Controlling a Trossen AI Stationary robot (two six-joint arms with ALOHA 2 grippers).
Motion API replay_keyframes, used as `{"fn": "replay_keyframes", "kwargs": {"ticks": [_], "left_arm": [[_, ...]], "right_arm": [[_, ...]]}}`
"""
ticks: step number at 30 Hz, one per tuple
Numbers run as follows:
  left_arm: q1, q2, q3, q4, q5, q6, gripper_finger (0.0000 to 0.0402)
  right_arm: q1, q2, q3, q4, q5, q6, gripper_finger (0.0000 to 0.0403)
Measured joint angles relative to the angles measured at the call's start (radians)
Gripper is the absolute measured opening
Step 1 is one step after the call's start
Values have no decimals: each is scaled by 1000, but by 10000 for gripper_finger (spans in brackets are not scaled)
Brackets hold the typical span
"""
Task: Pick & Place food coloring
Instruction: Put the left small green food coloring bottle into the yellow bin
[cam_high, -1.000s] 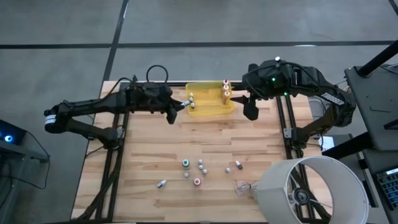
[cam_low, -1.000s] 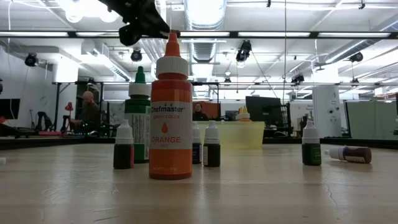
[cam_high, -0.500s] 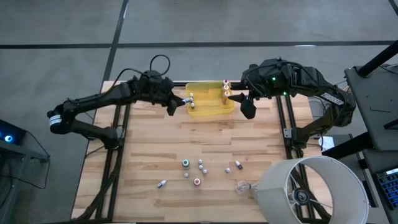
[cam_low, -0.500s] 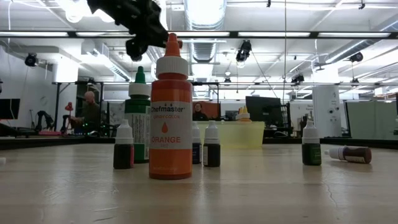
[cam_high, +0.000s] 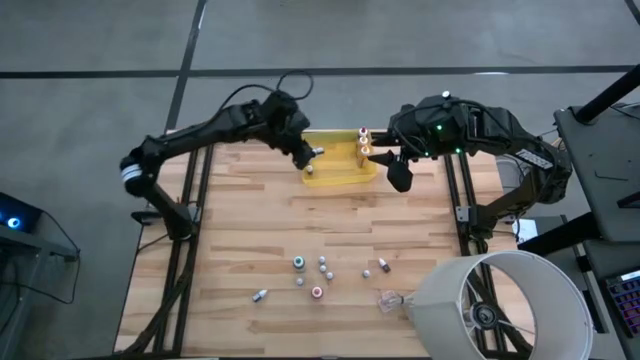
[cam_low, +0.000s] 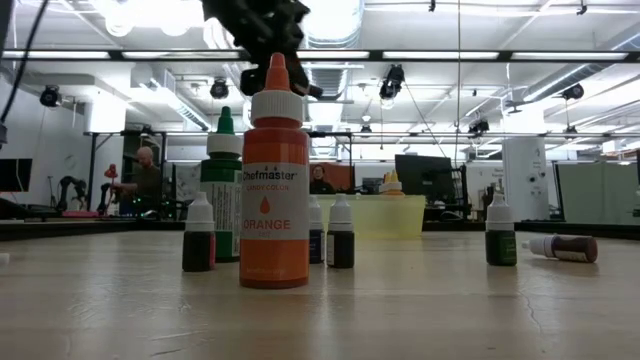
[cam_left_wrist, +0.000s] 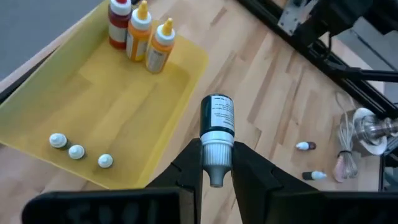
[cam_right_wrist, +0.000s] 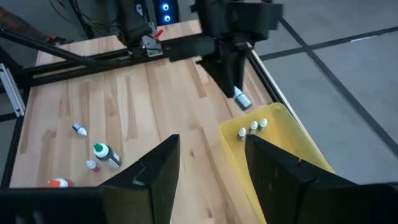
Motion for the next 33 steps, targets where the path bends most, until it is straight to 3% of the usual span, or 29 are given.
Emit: {"fn": "replay_keyframes", "kwargs": {"ticks": [12,20,33], "left_arm": [[35,223,274,-215,1,-195,44],[82,337,425,-406,0,-230,44],[109,447,457,-501,55,-293,44]], "right_arm": [[0,1,0,-32,-1,0,173],[0,1,0,-47,-1,-4,173],[0,1,0,-87,-1,-11,173]]}}
